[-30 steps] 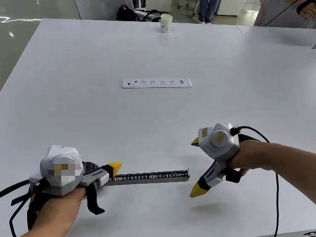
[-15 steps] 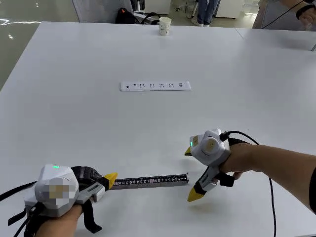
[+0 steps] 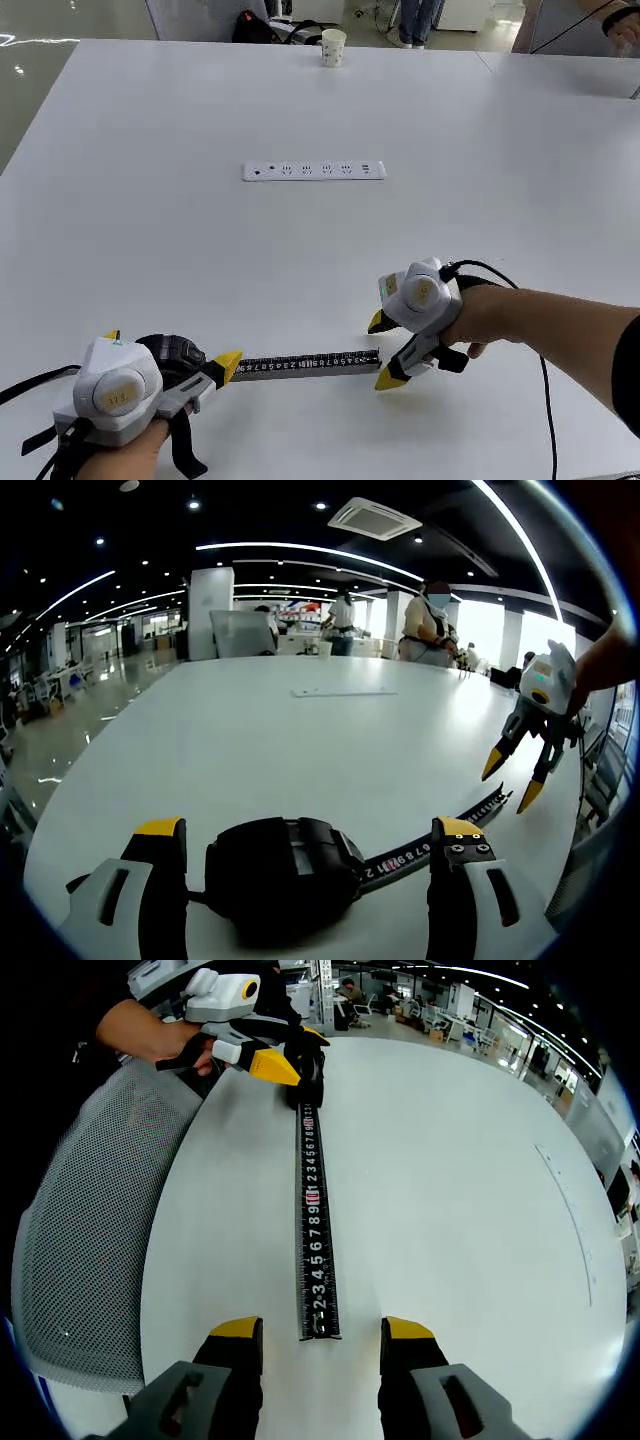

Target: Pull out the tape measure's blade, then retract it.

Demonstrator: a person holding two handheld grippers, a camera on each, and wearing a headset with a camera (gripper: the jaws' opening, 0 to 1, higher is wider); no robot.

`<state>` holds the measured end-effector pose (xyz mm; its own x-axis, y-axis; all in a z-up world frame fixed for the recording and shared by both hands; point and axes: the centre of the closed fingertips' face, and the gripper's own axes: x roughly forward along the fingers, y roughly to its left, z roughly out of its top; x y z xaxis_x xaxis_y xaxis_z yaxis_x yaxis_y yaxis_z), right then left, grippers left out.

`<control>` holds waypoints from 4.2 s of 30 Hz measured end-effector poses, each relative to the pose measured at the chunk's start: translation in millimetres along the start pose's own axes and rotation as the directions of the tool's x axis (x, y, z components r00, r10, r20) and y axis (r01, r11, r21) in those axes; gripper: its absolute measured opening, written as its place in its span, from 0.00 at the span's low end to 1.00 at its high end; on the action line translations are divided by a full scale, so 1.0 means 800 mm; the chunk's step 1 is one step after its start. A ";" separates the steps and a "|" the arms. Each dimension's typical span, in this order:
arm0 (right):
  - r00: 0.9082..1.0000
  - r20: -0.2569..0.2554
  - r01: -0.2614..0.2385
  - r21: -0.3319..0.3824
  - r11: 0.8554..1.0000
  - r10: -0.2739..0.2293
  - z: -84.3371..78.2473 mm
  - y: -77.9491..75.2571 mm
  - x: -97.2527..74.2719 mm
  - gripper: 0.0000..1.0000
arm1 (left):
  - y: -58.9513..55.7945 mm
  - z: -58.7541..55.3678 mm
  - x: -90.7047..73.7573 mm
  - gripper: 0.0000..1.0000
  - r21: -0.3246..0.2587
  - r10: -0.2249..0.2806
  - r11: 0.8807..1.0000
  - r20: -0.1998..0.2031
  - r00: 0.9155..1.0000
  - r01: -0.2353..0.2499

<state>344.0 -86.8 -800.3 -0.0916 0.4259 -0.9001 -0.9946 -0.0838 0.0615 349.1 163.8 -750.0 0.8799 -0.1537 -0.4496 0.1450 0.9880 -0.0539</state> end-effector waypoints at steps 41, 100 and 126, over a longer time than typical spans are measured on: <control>0.993 -0.121 0.008 -0.043 0.999 -0.013 -0.009 -0.002 0.008 0.10 | 0.012 -0.011 0.004 0.87 -0.044 0.045 0.998 -0.019 0.999 -0.046; 0.984 -0.174 0.036 0.066 0.997 -0.025 -0.004 -0.003 0.011 0.10 | 0.023 -0.034 0.002 0.62 -0.042 0.062 0.997 -0.204 0.977 -0.072; 0.987 -0.158 0.037 0.037 0.999 -0.030 0.002 -0.004 0.014 0.10 | 0.023 -0.035 0.003 0.62 -0.036 0.061 0.997 -0.189 0.980 -0.069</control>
<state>345.7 -80.2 -810.1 -0.0525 0.2801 -0.9585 -0.9984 -0.0345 0.0446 341.4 182.0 -777.1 0.7859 -0.0867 -0.6122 0.0675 0.9962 -0.0544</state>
